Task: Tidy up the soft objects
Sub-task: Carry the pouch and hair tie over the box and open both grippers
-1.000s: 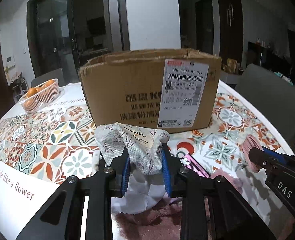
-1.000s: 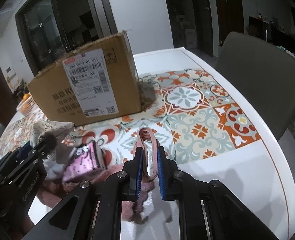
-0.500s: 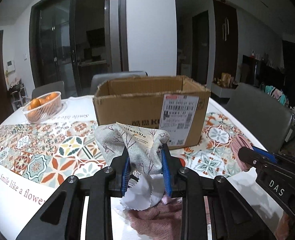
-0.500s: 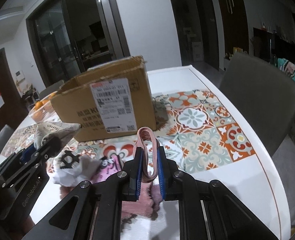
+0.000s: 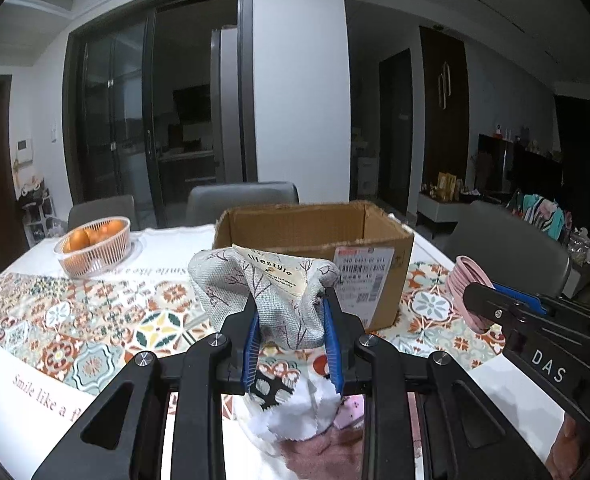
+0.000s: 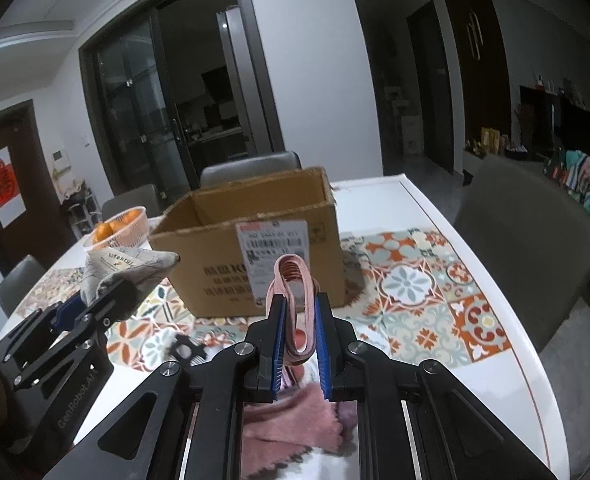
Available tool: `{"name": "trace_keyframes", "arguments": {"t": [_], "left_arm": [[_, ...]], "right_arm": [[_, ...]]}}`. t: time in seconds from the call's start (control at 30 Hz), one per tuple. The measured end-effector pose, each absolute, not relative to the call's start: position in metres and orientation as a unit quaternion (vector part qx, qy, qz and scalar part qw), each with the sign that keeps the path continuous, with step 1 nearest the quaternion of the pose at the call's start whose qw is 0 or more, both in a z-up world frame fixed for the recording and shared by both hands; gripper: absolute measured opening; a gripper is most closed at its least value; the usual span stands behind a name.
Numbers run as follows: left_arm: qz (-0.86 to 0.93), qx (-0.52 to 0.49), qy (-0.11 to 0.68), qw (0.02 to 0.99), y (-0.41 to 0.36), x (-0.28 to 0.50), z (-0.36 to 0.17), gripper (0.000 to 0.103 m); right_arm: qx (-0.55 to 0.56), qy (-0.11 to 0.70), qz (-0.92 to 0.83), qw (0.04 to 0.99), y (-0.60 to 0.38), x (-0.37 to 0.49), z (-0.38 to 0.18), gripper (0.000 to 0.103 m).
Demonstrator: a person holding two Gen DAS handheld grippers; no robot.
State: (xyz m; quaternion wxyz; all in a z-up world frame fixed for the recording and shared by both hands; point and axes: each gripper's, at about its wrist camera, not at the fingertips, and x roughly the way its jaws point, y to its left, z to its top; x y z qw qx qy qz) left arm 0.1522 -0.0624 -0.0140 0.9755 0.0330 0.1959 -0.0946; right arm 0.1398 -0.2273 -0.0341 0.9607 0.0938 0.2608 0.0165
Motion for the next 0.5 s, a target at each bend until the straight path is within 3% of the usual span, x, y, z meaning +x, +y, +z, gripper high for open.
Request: {"name": "trace_keyframes", "arguments": {"t": [0.5], "left_arm": [[-0.097,0.042,0.131,0.986,-0.050,0.166,0.026,0.028]], "right_arm": [[0.085,0.195,0.031,0.977,-0.211,0.158,0.009,0.016]]}}
